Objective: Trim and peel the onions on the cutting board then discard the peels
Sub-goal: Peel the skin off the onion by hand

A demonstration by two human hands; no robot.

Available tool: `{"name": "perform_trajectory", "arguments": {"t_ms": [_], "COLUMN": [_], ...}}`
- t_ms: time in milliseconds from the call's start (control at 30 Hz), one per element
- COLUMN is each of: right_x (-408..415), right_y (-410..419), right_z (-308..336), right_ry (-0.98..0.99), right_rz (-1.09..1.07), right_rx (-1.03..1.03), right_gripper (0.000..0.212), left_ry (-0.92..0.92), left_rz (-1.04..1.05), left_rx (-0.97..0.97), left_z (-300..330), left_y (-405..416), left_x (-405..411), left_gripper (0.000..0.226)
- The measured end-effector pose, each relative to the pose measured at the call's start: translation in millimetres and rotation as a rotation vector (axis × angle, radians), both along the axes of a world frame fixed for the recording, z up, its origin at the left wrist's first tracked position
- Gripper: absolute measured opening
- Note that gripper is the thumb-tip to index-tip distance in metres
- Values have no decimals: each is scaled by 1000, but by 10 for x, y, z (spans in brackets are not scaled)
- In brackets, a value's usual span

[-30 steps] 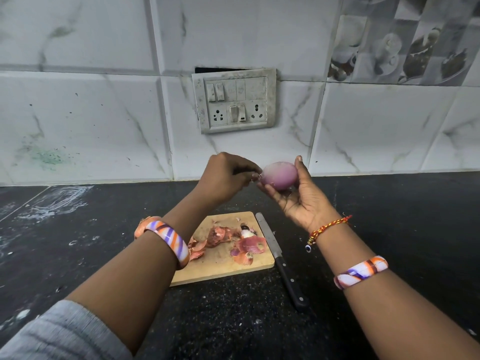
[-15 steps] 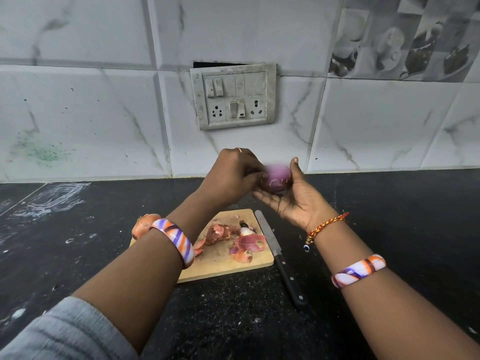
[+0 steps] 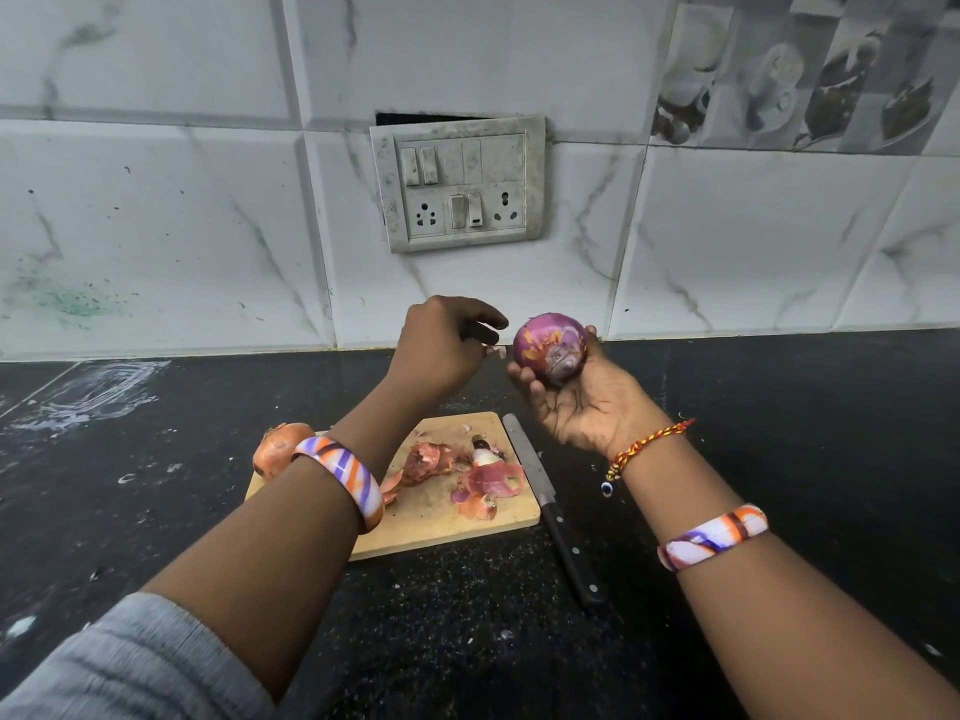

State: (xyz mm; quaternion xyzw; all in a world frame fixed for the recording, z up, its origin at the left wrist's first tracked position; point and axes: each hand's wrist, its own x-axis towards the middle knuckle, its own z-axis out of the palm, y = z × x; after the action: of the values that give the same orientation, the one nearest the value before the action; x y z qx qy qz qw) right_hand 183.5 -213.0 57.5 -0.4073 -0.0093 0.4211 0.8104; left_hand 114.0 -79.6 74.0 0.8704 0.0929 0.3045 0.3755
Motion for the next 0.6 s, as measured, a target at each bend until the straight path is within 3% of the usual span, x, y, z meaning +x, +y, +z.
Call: {"name": "perform_trajectory", "arguments": {"t_ms": [100,200,433,600], "right_x": [17,15,3,40], "right_y": [28,49,89,145], "right_z": [4,-10,4,-2], "right_ry": [25,54,43,4], "right_rz": [9,-6,20,64], "right_rx": [1,-12,-44,-93], "right_gripper": [89,78,67,85], "left_ry": [50,25,-50,-87], "left_rz": [24,65,-164,-186], "left_rx": [-33,11,-49,262], "left_z": [16,37,71,109], "left_y": [13,30,-56,-117], "left_x": [1,6,-9,14], "left_gripper": [25,4,33,27]}}
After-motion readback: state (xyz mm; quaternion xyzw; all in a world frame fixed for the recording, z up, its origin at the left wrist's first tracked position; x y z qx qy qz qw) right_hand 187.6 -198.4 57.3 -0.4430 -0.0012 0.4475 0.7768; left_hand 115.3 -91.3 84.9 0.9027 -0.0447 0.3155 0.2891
